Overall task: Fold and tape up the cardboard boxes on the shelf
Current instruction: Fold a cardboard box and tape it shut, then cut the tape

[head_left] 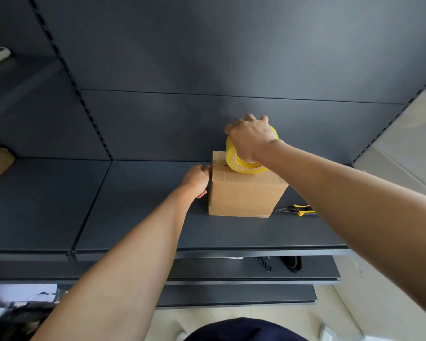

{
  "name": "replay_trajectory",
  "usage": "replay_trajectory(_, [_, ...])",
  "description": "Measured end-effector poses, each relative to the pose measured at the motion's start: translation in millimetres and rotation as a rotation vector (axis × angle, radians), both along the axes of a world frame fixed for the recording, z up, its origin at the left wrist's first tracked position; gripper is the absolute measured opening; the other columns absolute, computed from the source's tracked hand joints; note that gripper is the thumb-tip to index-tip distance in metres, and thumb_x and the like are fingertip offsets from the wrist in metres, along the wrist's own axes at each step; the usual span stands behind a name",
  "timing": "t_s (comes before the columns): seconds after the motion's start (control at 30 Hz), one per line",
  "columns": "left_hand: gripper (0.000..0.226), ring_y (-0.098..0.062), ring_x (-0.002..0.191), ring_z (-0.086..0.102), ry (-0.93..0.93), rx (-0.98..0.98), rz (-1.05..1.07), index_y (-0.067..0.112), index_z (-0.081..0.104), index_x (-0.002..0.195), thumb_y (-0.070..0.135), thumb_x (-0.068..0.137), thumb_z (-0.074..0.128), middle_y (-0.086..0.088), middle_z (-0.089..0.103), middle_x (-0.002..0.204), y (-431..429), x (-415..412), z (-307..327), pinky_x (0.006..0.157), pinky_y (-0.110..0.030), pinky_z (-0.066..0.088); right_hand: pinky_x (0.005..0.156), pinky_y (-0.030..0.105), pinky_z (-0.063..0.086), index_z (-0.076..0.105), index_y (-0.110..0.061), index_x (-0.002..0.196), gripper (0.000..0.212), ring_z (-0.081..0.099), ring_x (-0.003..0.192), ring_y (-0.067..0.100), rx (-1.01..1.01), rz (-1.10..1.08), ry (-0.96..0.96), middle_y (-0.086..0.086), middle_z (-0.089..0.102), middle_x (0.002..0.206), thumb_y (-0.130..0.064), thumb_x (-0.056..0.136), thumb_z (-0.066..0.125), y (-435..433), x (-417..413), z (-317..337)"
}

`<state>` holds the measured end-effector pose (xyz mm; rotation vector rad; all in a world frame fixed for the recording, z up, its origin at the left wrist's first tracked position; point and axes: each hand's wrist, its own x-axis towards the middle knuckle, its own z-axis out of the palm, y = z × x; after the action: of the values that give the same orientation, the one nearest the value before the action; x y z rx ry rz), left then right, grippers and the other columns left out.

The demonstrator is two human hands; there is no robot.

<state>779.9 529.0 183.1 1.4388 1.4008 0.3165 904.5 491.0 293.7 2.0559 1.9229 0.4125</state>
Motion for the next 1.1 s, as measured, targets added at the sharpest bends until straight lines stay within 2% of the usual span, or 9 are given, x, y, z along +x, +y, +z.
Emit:
replay_trajectory(0.2, [0.035,-0.015,0.056,0.051,0.136,0.049,-0.010,0.011,0.048,0.126,0.032,0.099,0.038,-0.002,0.049,0.078,3,-2,-6,0.038,-0.019,0.039,0.073,0.037,0.031,0.048,-0.018,0.126,0.044,0.046,0.111,0.030,0.005,0.005,0.009,0.006,0.056,0.118,-0.008,0.083,0.054,-1,0,0])
replay_trajectory(0.33, [0.023,-0.027,0.079,0.064,0.258,0.133,0.017,0.008,0.051,0.113,0.014,0.092,0.049,-0.012,0.060,0.103,-4,-8,-12,0.067,-0.035,0.058,0.074,0.038,0.032,0.049,-0.018,0.126,0.045,0.047,0.111,0.030,0.012,0.008,0.006,0.006,0.056,0.117,-0.009,0.083,0.056,0,1,0])
replay_trajectory(0.37, [0.022,-0.030,0.086,0.065,0.224,0.199,0.051,0.006,0.054,0.111,0.012,0.092,0.048,-0.013,0.061,0.102,-3,-6,-8,0.071,-0.035,0.056,0.074,0.038,0.033,0.048,-0.018,0.127,0.045,0.047,0.111,0.030,0.010,0.008,0.008,0.006,0.056,0.118,-0.009,0.083,0.056,0,1,0])
replay_trajectory(0.47, [0.029,-0.032,0.070,0.058,0.003,0.368,0.104,-0.004,0.058,0.076,0.018,0.094,0.049,-0.019,0.055,0.071,6,5,20,0.063,-0.037,0.043,0.075,0.038,0.032,0.047,-0.018,0.128,0.046,0.046,0.113,0.030,-0.009,0.006,0.017,0.006,0.055,0.119,-0.010,0.084,0.056,0,0,2])
replay_trajectory(0.6, [0.033,-0.019,0.082,0.055,-0.196,0.091,0.175,0.004,0.061,0.115,0.028,0.093,0.057,-0.012,0.063,0.103,5,20,30,0.066,-0.026,0.043,0.083,0.040,0.037,0.043,-0.017,0.132,0.051,0.044,0.115,0.031,-0.053,-0.001,0.062,0.008,0.051,0.122,-0.012,0.083,0.059,1,1,7])
replay_trajectory(0.67, [0.036,-0.019,0.080,0.056,-0.197,0.013,0.194,0.001,0.059,0.118,0.024,0.091,0.060,-0.016,0.064,0.105,2,26,23,0.064,-0.026,0.040,0.085,0.040,0.038,0.038,-0.015,0.134,0.056,0.045,0.115,0.032,-0.058,0.009,0.139,0.011,0.048,0.122,-0.013,0.083,0.060,1,5,11])
replay_trajectory(0.77, [0.030,-0.030,0.103,0.062,-0.190,0.049,0.213,0.002,0.061,0.116,0.017,0.090,0.060,-0.017,0.064,0.114,2,32,20,0.073,-0.033,0.048,0.075,0.037,0.037,0.036,-0.014,0.133,0.056,0.049,0.107,0.033,-0.065,0.011,0.289,0.011,0.050,0.114,-0.016,0.084,0.062,-5,20,18])
replay_trajectory(0.9, [0.032,-0.028,0.108,0.061,-0.163,0.106,0.250,0.010,0.060,0.123,0.016,0.092,0.058,-0.011,0.063,0.120,3,39,21,0.089,-0.039,0.052,0.048,0.030,0.037,0.035,-0.021,0.134,0.056,0.051,0.077,0.027,-0.063,-0.075,0.467,0.007,0.051,0.093,-0.002,0.083,0.052,-18,50,25])
replay_trajectory(1.1, [0.037,-0.026,0.115,0.057,-0.118,0.177,0.277,0.010,0.056,0.129,0.016,0.093,0.057,-0.008,0.058,0.130,0,44,19,0.091,-0.035,0.051,0.044,0.029,0.033,0.033,-0.024,0.139,0.059,0.050,0.076,0.028,-0.022,-0.053,0.452,0.006,0.046,0.096,-0.003,0.086,0.050,-24,54,20])
